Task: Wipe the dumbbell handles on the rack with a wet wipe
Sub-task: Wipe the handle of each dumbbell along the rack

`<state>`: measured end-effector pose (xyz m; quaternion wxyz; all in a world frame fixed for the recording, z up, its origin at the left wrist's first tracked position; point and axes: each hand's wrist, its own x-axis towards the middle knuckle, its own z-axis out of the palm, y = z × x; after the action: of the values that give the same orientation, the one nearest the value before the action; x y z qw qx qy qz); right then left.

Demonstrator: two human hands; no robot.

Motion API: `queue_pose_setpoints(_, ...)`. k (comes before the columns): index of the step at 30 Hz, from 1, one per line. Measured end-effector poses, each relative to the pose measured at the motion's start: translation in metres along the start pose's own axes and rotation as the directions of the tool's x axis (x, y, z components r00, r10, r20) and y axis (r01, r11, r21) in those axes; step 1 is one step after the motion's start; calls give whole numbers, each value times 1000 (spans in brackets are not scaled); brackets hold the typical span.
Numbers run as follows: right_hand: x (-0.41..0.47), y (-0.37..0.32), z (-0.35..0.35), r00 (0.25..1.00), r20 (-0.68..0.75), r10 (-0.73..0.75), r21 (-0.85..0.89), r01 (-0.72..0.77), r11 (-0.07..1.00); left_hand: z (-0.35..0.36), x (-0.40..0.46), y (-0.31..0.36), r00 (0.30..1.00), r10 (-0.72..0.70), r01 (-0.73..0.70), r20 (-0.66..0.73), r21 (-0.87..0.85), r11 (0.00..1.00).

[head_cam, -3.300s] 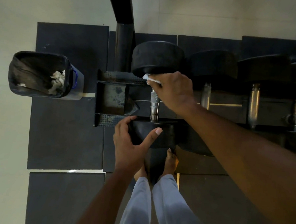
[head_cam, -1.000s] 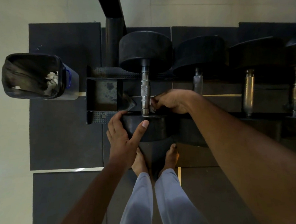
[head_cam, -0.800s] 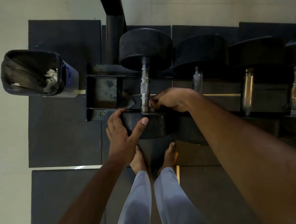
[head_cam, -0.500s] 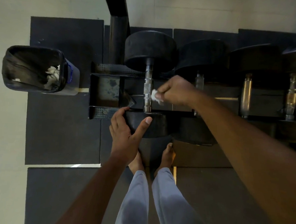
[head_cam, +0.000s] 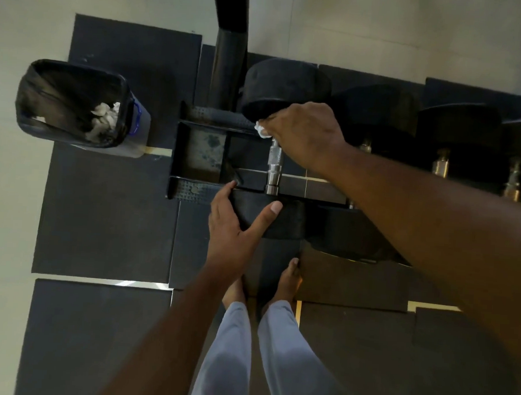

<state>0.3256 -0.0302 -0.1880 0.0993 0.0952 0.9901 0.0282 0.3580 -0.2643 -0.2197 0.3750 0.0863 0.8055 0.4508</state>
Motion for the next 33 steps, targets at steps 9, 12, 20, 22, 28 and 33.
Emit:
queue_pose_setpoints(9,12,-5,-12,974,227,13,8,-15,1000,-2,0,-1,1000,-19,19,6,-43,999)
queue_pose_setpoints(12,18,-2,-12,952,303,-32,-47,48,998,-2,0,-5,1000,-22,23,17,-58,998)
queue_pose_setpoints(20,24,-8,-31,821,547,-162,-102,258,961,-7,4,-12,999,-12,15,42,-60,998)
queue_pose_setpoints(22,26,-11,-31,793,585,-170,-109,284,953,-6,4,-13,999,-5,7,37,-59,998)
queue_pose_setpoints(28,40,-19,-26,688,694,-215,-24,320,947,-3,3,-14,1000,9,-8,25,-52,999)
queue_pose_setpoints(33,44,-13,-22,651,711,-266,144,235,961,-2,2,-16,1000,10,-10,12,-53,999)
